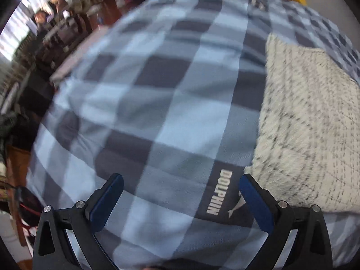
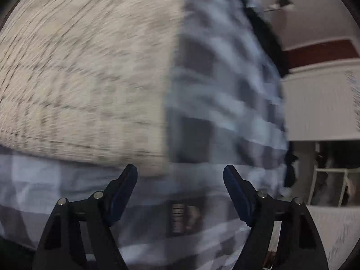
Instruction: Fold small clothes
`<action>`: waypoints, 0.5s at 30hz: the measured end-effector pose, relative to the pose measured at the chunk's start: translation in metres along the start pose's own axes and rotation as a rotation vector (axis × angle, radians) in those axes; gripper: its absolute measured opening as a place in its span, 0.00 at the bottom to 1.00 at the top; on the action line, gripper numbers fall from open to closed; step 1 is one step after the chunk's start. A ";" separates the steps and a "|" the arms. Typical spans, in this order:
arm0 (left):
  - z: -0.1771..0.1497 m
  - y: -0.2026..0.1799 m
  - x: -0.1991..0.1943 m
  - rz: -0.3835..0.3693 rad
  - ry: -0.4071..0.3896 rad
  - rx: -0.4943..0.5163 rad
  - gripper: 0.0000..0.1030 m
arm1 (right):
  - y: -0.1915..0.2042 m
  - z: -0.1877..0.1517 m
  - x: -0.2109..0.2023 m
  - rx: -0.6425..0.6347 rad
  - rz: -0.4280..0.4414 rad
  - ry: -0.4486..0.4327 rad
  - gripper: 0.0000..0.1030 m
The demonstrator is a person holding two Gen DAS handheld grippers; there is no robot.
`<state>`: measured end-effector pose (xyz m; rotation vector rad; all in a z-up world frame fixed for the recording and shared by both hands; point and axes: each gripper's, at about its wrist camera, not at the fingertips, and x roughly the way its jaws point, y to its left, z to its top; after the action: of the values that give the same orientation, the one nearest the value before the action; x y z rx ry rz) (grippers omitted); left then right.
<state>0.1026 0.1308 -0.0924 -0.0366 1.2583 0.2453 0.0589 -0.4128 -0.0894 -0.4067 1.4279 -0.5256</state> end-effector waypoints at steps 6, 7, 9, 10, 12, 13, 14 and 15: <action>-0.005 -0.052 -0.038 -0.245 -0.145 0.149 1.00 | -0.023 0.000 -0.019 0.246 0.363 -0.074 0.74; 0.001 -0.058 -0.040 -0.293 -0.150 0.164 1.00 | -0.021 0.002 -0.017 0.283 0.472 -0.076 0.74; 0.000 -0.082 -0.038 -0.407 -0.150 0.212 1.00 | -0.005 0.008 -0.016 0.322 0.693 -0.061 0.74; 0.000 -0.093 -0.035 -0.450 -0.146 0.240 1.00 | 0.009 0.013 -0.015 0.318 0.774 -0.045 0.74; -0.004 -0.118 -0.025 -0.449 -0.122 0.317 1.00 | 0.037 0.026 -0.014 0.281 0.926 -0.031 0.74; -0.007 -0.125 -0.018 -0.396 -0.116 0.351 1.00 | 0.051 0.032 -0.010 0.241 0.957 -0.008 0.74; -0.009 -0.128 -0.012 -0.352 -0.112 0.369 1.00 | 0.063 0.038 -0.008 0.193 0.921 0.015 0.74; -0.009 -0.129 -0.003 -0.285 -0.101 0.391 1.00 | 0.073 0.043 -0.008 0.138 0.832 0.008 0.74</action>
<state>0.1193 0.0035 -0.1057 0.1309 1.1660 -0.2437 0.1084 -0.3504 -0.1195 0.3070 1.4142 0.0555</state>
